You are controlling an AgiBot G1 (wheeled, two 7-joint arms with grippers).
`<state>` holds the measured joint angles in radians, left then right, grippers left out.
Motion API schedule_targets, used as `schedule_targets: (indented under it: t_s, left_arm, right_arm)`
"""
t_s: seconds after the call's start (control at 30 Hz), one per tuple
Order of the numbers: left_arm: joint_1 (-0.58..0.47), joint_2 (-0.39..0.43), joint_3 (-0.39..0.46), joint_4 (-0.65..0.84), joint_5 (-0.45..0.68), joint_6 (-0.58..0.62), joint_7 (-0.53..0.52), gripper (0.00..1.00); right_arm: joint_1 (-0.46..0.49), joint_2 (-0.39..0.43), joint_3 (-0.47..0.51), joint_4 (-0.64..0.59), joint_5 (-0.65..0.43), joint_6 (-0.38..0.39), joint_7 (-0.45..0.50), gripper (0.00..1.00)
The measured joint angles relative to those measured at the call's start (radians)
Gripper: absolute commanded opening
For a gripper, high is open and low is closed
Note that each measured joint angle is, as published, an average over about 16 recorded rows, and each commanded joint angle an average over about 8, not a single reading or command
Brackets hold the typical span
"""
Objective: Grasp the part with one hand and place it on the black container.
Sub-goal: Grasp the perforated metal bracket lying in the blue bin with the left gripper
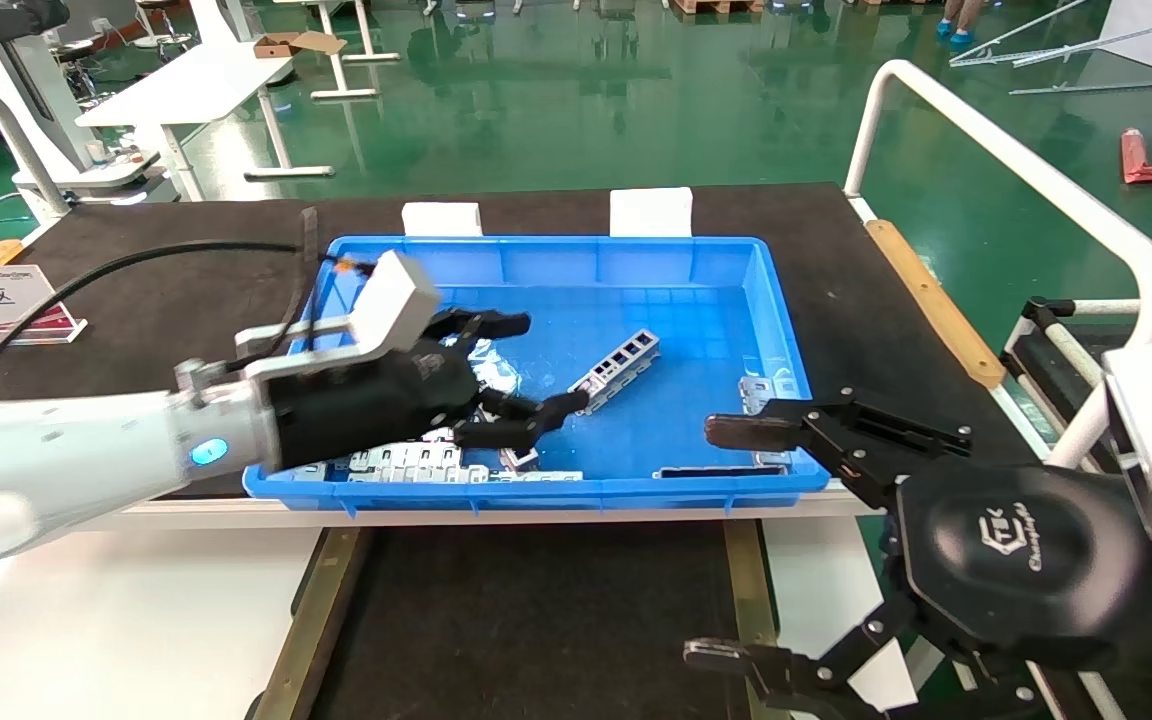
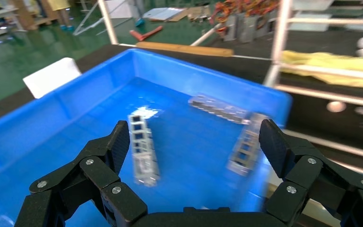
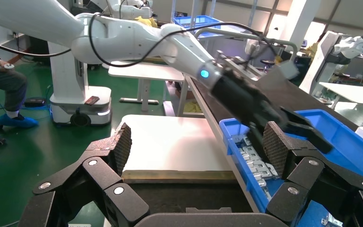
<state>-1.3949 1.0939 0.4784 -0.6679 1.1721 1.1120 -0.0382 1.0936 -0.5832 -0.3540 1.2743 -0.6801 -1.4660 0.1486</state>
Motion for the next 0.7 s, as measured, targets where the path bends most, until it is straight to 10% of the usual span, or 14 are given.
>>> schedule_targets:
  t_s: [0.7]
  left_arm:
    - [-0.131, 0.269, 0.075, 0.374, 0.039, -0.264, 0.154, 1.00]
  right_arm:
    - [0.000, 0.000, 0.000, 0.000, 0.000, 0.000, 0.000, 1.00]
